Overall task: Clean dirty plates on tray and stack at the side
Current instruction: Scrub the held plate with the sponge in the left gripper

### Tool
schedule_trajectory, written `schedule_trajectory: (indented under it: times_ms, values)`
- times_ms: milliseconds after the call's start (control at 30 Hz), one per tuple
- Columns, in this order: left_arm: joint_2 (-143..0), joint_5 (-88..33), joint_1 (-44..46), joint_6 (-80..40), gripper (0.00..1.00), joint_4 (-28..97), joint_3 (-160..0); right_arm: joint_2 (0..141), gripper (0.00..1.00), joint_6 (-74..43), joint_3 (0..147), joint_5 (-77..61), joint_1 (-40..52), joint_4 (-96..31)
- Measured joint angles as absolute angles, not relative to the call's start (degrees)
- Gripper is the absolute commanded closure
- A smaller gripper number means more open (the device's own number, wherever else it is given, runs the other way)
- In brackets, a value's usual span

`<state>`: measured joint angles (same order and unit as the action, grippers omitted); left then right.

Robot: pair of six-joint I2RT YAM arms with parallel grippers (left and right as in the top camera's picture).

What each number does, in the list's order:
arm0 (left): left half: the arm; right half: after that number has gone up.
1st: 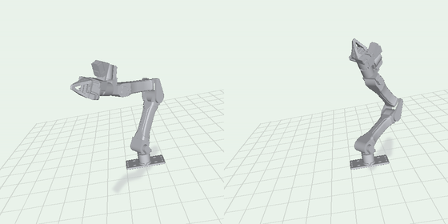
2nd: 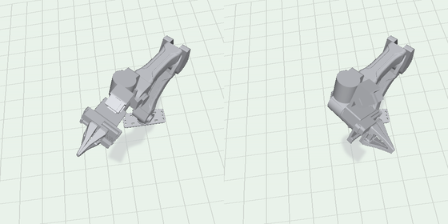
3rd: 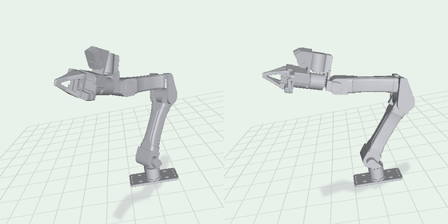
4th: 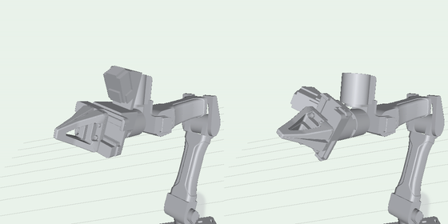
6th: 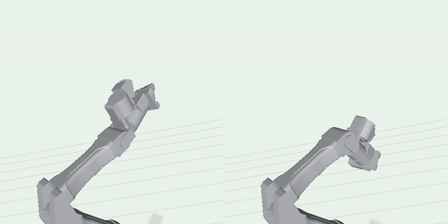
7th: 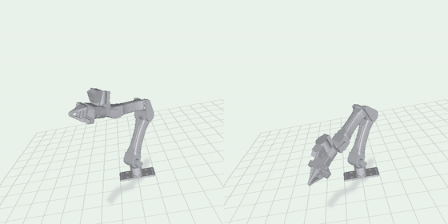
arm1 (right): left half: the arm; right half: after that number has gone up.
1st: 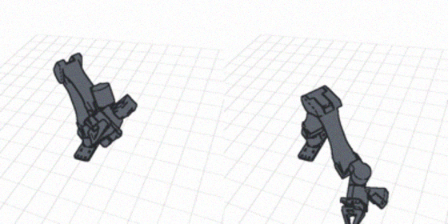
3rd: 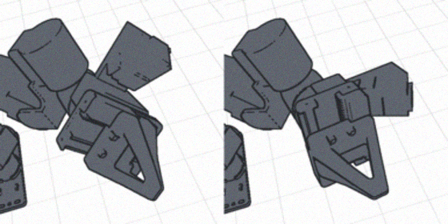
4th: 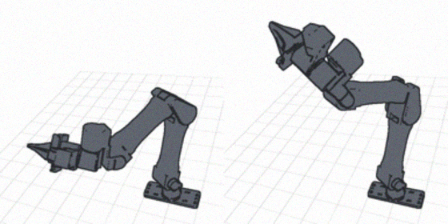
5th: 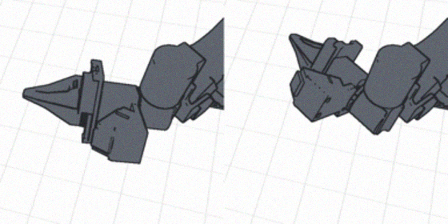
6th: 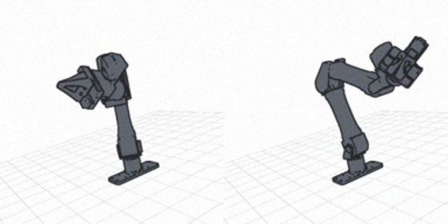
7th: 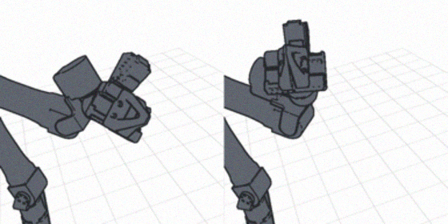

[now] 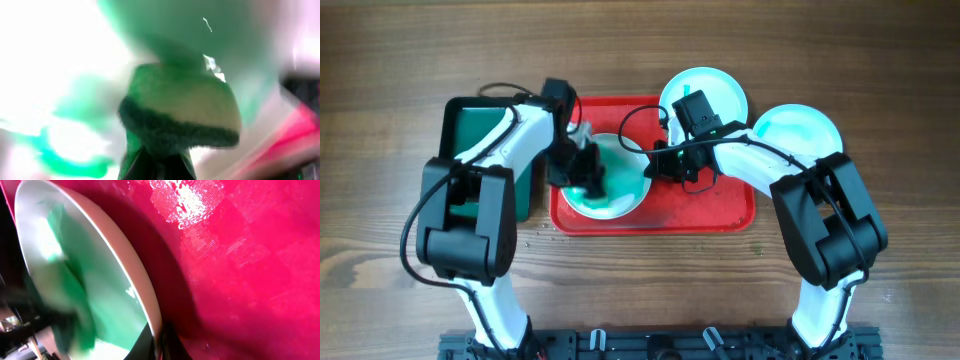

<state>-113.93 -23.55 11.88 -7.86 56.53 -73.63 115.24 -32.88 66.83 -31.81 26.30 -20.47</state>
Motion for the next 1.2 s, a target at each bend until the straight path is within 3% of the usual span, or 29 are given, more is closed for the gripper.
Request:
schedule_trajectory:
  times_ms: [100,233,433,600,700,833,1000,1200]
  values:
    - [-115.11,-32.01,12.99,3.40,0.96,59.31,-72.73,115.24,0.96,-32.86,66.83,-31.81,26.30,-20.56]
    - [-115.31,-34.96,13.15,7.01,0.96,49.71,-72.29,115.24,0.96,-33.10,66.83,-31.66,26.02,-20.40]
    - [-114.26,-20.16,14.59,-8.60,0.96,37.26,-72.60,115.24,0.96,-33.58,66.83,-31.42,25.71,-20.05]
    - [-113.34,-3.01,14.79,-20.73,0.96,40.77,-74.32,115.24,0.96,-33.58,66.83,-31.48,25.80,-19.88]
    - [-113.19,-1.37,14.79,-23.14,0.96,45.82,-74.76,115.24,0.96,-33.47,66.83,-31.75,26.50,-19.86]
    - [-113.19,-5.87,14.00,-17.74,0.96,55.51,-74.94,115.24,0.96,-32.40,66.83,-32.21,26.52,-20.29]
    - [-114.15,-19.99,13.02,-0.14,0.96,61.30,-73.36,115.24,0.96,-31.79,66.83,-32.21,26.48,-20.32]
    - [-114.76,-30.63,13.02,3.97,0.96,45.19,-72.20,115.24,0.96,-32.49,66.83,-31.90,25.69,-20.05]
